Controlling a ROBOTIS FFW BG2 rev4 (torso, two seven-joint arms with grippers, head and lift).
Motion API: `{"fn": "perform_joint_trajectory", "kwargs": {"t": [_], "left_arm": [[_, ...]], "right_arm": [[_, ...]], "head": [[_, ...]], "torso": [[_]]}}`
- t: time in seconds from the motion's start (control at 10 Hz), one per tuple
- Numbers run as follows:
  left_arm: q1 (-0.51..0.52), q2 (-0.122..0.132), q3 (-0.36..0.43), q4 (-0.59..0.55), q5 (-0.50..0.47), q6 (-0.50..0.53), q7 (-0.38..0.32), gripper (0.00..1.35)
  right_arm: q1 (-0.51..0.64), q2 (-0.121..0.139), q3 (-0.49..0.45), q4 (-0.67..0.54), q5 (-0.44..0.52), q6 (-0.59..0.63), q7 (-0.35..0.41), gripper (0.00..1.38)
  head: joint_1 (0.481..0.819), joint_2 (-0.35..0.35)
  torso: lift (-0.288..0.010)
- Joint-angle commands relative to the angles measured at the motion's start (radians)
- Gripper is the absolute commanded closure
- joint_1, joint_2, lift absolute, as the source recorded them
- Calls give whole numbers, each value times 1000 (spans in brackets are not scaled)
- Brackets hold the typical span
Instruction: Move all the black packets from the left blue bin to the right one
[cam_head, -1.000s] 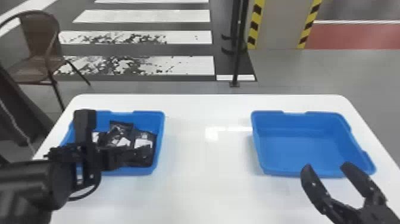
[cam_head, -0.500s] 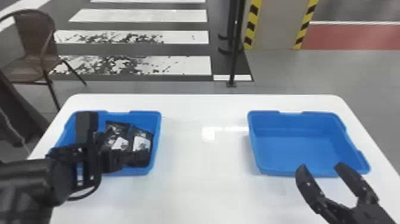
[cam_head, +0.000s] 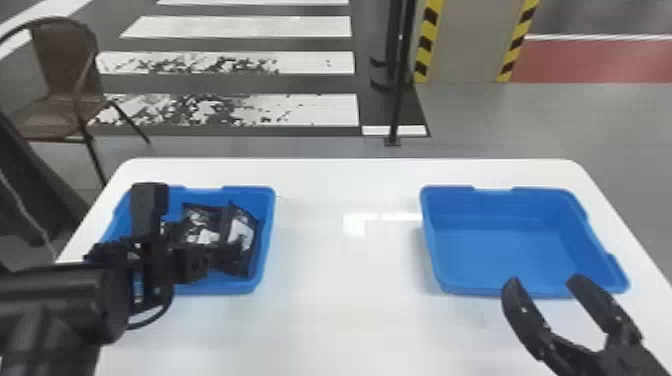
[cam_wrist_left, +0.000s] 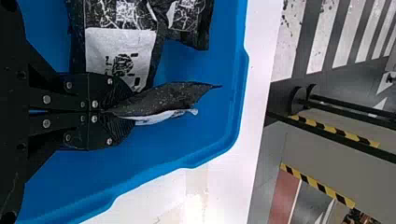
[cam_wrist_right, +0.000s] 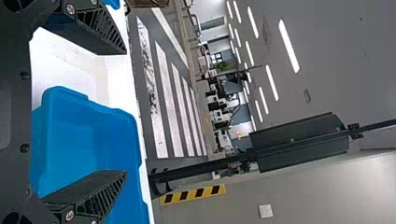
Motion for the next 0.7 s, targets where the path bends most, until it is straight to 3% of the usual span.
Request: {"fn": "perform_joint_trajectory", "kwargs": {"t": [0.0, 0.3, 0.5, 0.6], "left_arm": [[56, 2, 18, -109, -4, 13, -5, 1170], [213, 6, 74, -376, 34, 52, -45, 1170], [277, 28, 48, -423, 156, -2, -85, 1170], [294, 40, 22, -418, 218, -51, -105, 1170]], "right_arm": [[0, 0, 0, -5, -1, 0, 1, 105], [-15, -1, 0, -10, -21, 54, 39, 104], [-106, -14, 4, 79, -56, 108, 164, 107], [-133, -15, 24, 93, -82, 123, 179, 105]], "head": [[695, 22], [695, 39], [695, 49], [695, 42]], "torso": [[-140], [-140], [-140], [-140]]}}
